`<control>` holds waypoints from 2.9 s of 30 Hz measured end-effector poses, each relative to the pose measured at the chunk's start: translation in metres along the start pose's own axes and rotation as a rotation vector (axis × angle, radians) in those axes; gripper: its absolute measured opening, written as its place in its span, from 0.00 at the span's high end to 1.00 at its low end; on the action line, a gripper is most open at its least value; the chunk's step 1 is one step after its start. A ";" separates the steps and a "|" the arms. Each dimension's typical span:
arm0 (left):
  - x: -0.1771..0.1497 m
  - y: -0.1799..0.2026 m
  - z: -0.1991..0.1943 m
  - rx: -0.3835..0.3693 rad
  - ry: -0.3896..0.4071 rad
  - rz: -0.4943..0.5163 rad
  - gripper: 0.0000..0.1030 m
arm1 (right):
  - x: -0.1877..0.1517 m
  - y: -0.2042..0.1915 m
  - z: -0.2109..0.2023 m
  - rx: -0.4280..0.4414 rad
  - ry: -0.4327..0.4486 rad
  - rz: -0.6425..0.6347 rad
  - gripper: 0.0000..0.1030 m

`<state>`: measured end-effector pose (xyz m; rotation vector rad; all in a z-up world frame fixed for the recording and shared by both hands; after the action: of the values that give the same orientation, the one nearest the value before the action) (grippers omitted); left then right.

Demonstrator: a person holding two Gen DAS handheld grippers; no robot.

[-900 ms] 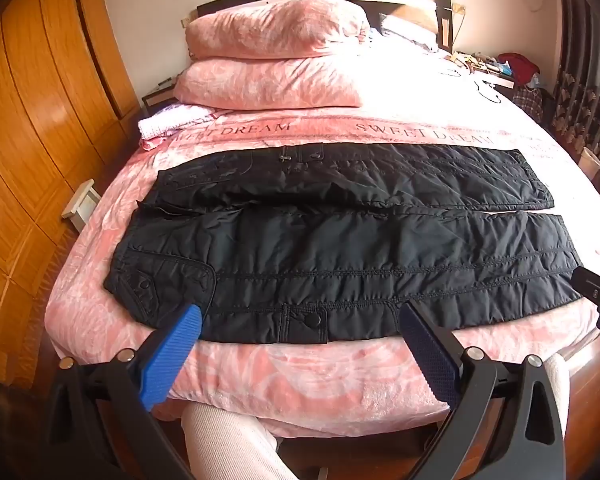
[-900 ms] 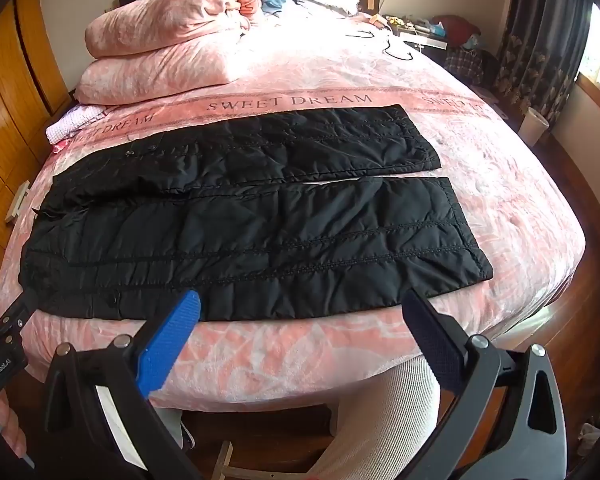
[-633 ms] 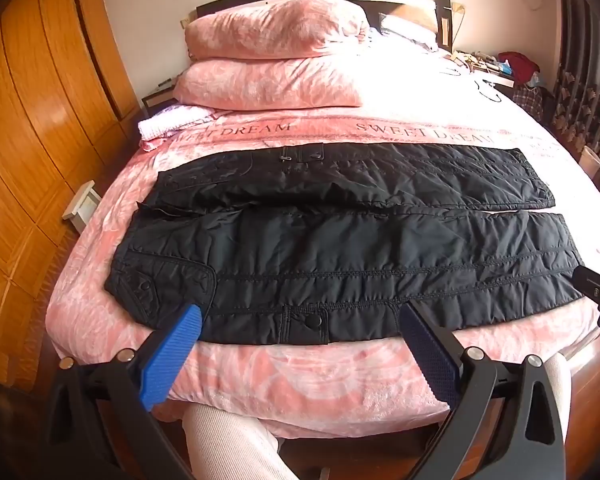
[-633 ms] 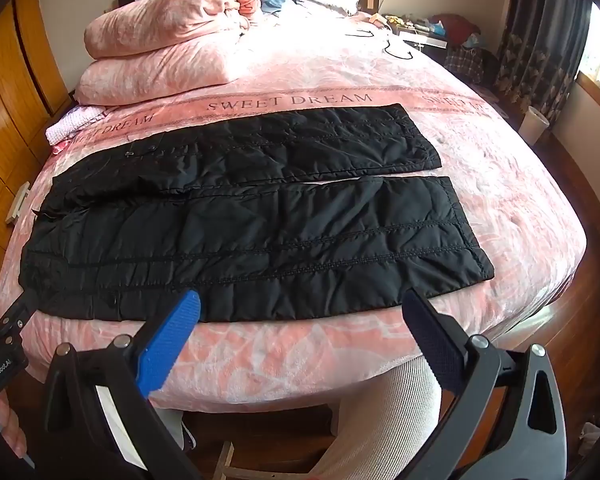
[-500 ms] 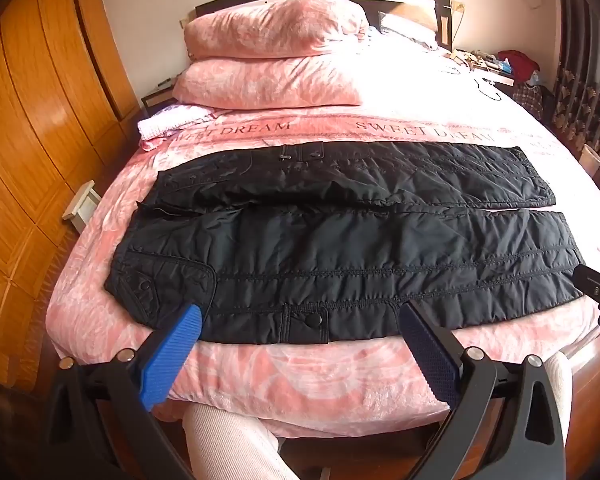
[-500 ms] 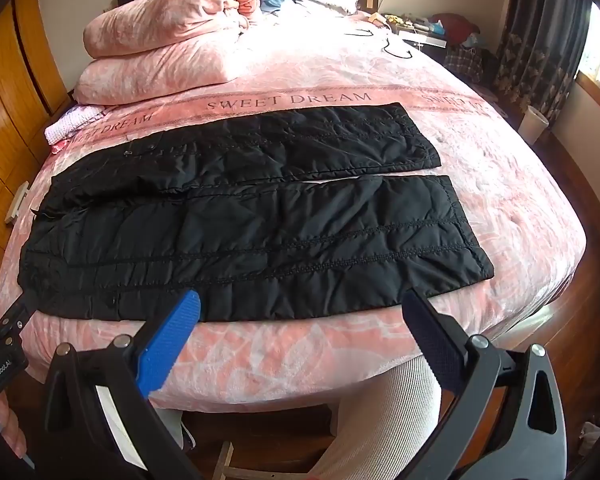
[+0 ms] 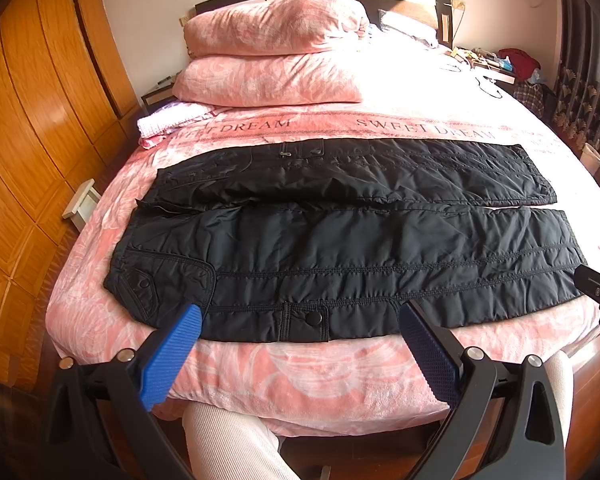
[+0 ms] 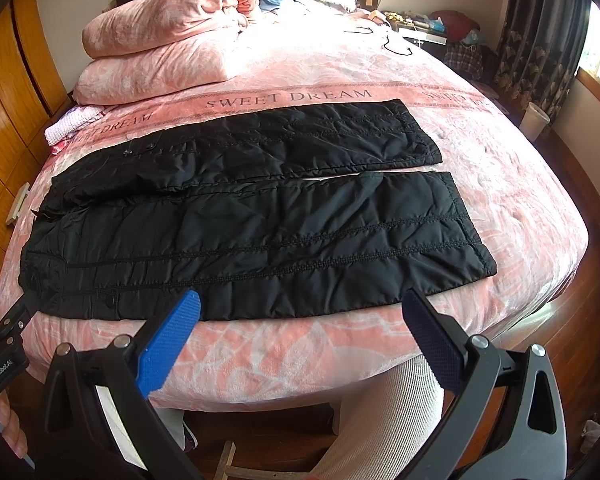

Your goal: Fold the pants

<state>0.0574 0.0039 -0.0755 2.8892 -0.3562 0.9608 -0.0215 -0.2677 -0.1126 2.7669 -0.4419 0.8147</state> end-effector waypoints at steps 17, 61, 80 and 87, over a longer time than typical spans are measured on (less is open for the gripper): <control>-0.002 0.003 0.002 0.002 0.000 0.006 0.03 | -0.002 0.002 0.006 0.006 -0.013 0.007 0.02; -0.007 0.003 0.013 0.005 -0.016 0.008 0.03 | 0.004 -0.004 0.018 0.014 -0.032 0.000 0.02; 0.048 0.001 0.115 -0.146 -0.253 0.034 0.03 | 0.082 -0.029 0.102 0.283 -0.126 -0.183 0.02; 0.169 0.020 0.213 -0.346 -0.275 0.080 0.03 | 0.180 -0.062 0.194 0.357 -0.157 -0.364 0.02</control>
<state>0.3081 -0.0792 -0.1450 2.6976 -0.5956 0.4495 0.2386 -0.3067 -0.1794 3.1101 0.2056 0.6397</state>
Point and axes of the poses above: each gripper's, at about its wrist camera, not at the fingertips, and z roughly the way its jaws point, y to its right, x to its top, the point moved 9 cm from there along z, roughly the way its jaws point, and after that the axes turned 9 degrees about -x, right-handed, at the moved point
